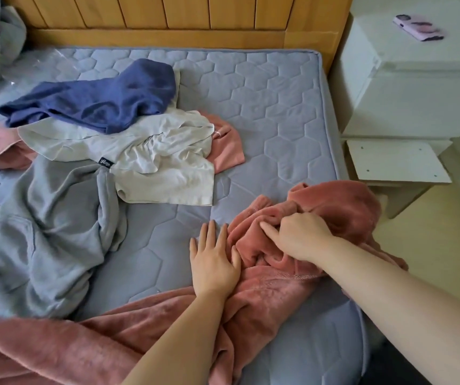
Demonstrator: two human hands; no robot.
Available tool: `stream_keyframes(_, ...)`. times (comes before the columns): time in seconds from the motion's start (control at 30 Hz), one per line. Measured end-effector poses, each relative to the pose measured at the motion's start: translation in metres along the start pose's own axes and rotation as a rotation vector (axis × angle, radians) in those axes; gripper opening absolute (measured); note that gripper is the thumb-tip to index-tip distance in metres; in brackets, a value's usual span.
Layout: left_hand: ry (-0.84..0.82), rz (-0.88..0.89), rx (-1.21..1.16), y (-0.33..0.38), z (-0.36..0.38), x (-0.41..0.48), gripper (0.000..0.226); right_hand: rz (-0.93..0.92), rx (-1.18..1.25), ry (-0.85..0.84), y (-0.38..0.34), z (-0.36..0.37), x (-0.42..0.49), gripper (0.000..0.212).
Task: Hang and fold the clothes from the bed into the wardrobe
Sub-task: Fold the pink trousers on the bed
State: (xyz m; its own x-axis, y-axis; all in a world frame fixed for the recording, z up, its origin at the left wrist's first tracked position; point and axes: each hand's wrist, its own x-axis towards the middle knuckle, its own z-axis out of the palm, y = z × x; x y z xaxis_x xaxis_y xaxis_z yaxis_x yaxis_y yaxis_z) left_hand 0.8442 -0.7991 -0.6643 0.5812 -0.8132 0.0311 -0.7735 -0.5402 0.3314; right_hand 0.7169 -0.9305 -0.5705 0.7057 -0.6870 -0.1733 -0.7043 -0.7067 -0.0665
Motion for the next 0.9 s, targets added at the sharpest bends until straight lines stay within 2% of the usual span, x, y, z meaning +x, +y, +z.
stream_keyframes(0.1,0.001,-0.014,-0.01,0.002,-0.001,0.001,0.071,0.202,0.257,-0.15,0.008,-0.016,0.031,0.05)
stream_keyframes(0.13,0.004,-0.013,-0.02,0.002,-0.001,0.0,0.071,0.279,0.295,-0.18,0.013,-0.018,0.04,0.053)
stream_keyframes(0.2,0.006,-0.008,-0.035,0.003,-0.003,-0.001,0.07,0.367,0.313,-0.227,0.019,-0.015,0.049,0.077)
stream_keyframes(0.23,0.003,-0.005,-0.034,0.003,-0.004,-0.001,0.071,0.349,0.361,-0.272,0.016,-0.011,0.05,0.084)
stream_keyframes(0.27,0.0,-0.002,-0.035,0.002,-0.004,-0.002,0.072,0.288,0.387,-0.325,0.012,-0.006,0.049,0.08)
stream_keyframes(0.33,0.0,-0.001,-0.052,0.002,-0.006,-0.003,0.075,0.161,0.398,-0.42,0.002,0.004,0.044,0.047)
stream_keyframes(0.43,0.007,-0.009,-0.093,0.003,-0.007,-0.004,0.079,0.209,0.355,-0.496,-0.002,0.002,0.039,0.032)
stream_keyframes(0.47,0.017,-0.01,-0.103,0.003,-0.007,-0.004,0.079,0.238,0.316,-0.451,-0.002,-0.001,0.039,0.03)
stream_keyframes(0.5,0.032,-0.011,-0.113,0.003,-0.007,-0.005,0.08,0.226,0.287,-0.306,-0.003,-0.005,0.039,0.026)
stream_keyframes(0.53,0.049,-0.012,-0.126,0.003,-0.007,-0.006,0.08,0.164,0.282,-0.066,-0.006,-0.01,0.037,0.021)
stream_keyframes(0.6,0.08,-0.026,-0.16,0.003,-0.007,-0.006,0.082,-0.112,0.348,0.437,-0.016,-0.021,0.033,0.021)
stream_keyframes(0.63,0.09,-0.04,-0.171,0.004,-0.007,-0.006,0.082,-0.222,0.39,0.543,-0.023,-0.024,0.032,0.027)
stream_keyframes(0.67,0.1,-0.052,-0.174,0.005,-0.008,-0.006,0.08,-0.267,0.433,0.539,-0.027,-0.026,0.033,0.037)
stream_keyframes(0.73,0.14,-0.061,-0.158,0.006,-0.008,-0.006,0.066,-0.174,0.428,0.427,-0.02,-0.026,0.043,0.055)
stream_keyframes(0.83,0.149,-0.078,-0.122,0.005,-0.007,-0.005,0.055,-0.006,0.088,0.37,0.018,-0.019,0.05,0.061)
stream_keyframes(0.9,0.148,-0.084,-0.115,0.004,-0.005,-0.005,0.056,0.012,-0.091,0.131,0.05,-0.004,0.042,0.06)
